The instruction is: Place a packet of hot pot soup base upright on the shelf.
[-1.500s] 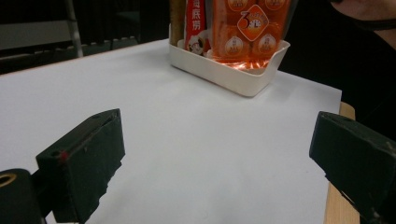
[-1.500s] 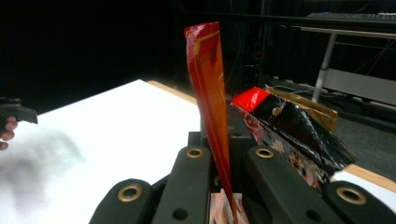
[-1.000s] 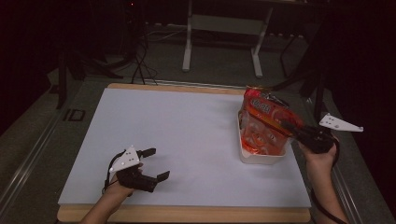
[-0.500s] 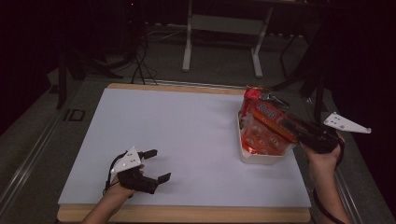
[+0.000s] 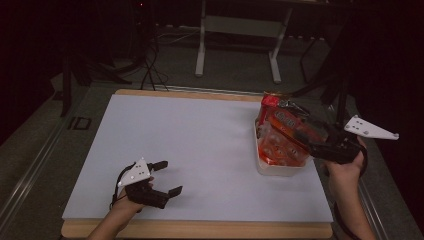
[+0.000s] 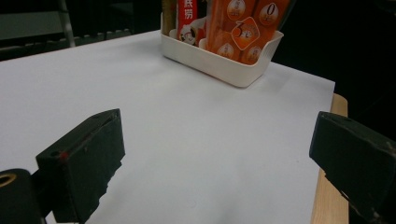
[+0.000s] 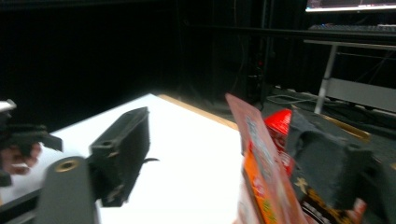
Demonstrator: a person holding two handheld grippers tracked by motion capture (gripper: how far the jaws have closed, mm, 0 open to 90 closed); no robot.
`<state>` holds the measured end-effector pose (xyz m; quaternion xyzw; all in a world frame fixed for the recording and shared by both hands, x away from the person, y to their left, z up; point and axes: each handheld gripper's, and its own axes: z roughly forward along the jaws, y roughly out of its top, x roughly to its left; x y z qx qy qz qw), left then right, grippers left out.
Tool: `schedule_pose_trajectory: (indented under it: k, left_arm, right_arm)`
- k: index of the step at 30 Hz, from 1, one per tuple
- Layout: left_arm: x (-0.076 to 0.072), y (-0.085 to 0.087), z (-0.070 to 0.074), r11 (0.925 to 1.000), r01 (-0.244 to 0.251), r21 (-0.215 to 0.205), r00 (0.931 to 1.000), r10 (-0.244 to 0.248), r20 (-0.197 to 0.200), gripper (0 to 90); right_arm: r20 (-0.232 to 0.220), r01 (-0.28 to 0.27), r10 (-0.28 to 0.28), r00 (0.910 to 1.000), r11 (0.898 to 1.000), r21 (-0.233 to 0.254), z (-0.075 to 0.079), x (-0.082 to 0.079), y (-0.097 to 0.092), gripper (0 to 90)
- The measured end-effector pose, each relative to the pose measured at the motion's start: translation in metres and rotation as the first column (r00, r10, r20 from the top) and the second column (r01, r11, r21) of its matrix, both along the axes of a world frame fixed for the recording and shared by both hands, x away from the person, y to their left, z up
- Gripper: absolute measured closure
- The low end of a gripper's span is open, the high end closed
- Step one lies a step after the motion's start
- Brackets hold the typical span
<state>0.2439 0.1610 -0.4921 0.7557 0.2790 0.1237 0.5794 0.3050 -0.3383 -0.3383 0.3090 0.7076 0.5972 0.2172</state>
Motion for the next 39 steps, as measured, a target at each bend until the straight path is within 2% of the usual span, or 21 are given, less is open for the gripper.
schedule_pose_trajectory:
  k: [3,7,12,14,17,21,22,27,29,30,35,36,39]
  left_arm:
    - [0.0,0.0,0.0,1.0,-0.002,0.001,1.0,0.002,0.004,3.9]
    - [-0.001,0.001,0.0,0.9999,-0.003,0.01,0.9999,0.003,0.011,3.9]
    - [-0.003,0.001,-0.001,1.0,-0.002,0.007,1.0,0.002,0.008,3.9]
    - [-0.003,0.0,-0.001,1.0,-0.002,0.009,1.0,0.001,0.009,3.9]
    - [-0.003,0.0,-0.001,0.9999,-0.001,0.01,1.0,0.001,0.008,3.9]
    - [-0.003,0.001,0.0,1.0,-0.001,0.01,1.0,0.001,0.009,3.9]
    - [-0.003,0.001,0.0,1.0,-0.001,0.01,1.0,0.001,0.009,3.9]
    - [-0.004,0.0,-0.001,0.9999,0.001,0.016,0.9999,-0.001,0.014,3.9]
    - [-0.004,0.0,-0.001,0.9999,0.001,0.016,0.9999,-0.001,0.013,3.9]
    - [-0.004,0.0,-0.001,0.9999,0.001,0.014,0.9999,-0.001,0.012,3.9]
    - [-0.004,0.0,-0.001,0.9999,0.002,0.015,0.9999,-0.002,0.013,3.9]
    - [-0.004,0.0,-0.001,0.9999,0.001,0.013,0.9999,-0.002,0.012,3.9]
    - [-0.004,0.0,-0.001,0.9998,0.004,0.018,0.9999,-0.004,0.012,3.9]
  right_arm:
    - [0.005,-0.029,0.029,0.9996,0.999,0.035,0.005,-0.004,0.005,18.0]
    - [0.018,-0.068,0.067,0.9976,0.997,0.041,0.009,-0.01,0.017,16.8]
    - [0.022,-0.099,0.098,0.9949,0.995,0.026,0.006,-0.016,0.028,15.7]
    - [0.032,-0.118,0.118,0.9925,0.993,0.012,0.002,-0.022,0.038,15.2]
    - [0.02,-0.14,0.14,0.99,0.99,0.003,-0.001,-0.025,0.045,15.2]
    - [-0.003,-0.174,0.174,0.9848,0.985,-0.019,-0.017,-0.032,0.06,15.2]
    - [-0.003,-0.174,0.174,0.9848,0.985,-0.019,-0.017,-0.032,0.06,15.2]
    - [-0.055,-0.201,0.199,0.9784,0.979,-0.03,-0.04,-0.031,0.073,15.3]
    - [-0.057,-0.202,0.2,0.9782,0.979,-0.038,-0.044,-0.031,0.075,15.3]
    - [-0.074,-0.215,0.212,0.9745,0.976,-0.042,-0.051,-0.03,0.078,15.3]
    - [-0.085,-0.228,0.223,0.971,0.972,-0.055,-0.062,-0.03,0.08,15.3]
    - [-0.101,-0.249,0.241,0.9653,0.965,-0.081,-0.068,-0.03,0.081,15.2]
    - [-0.123,-0.256,0.245,0.9617,0.963,-0.083,-0.077,-0.032,0.08,15.2]
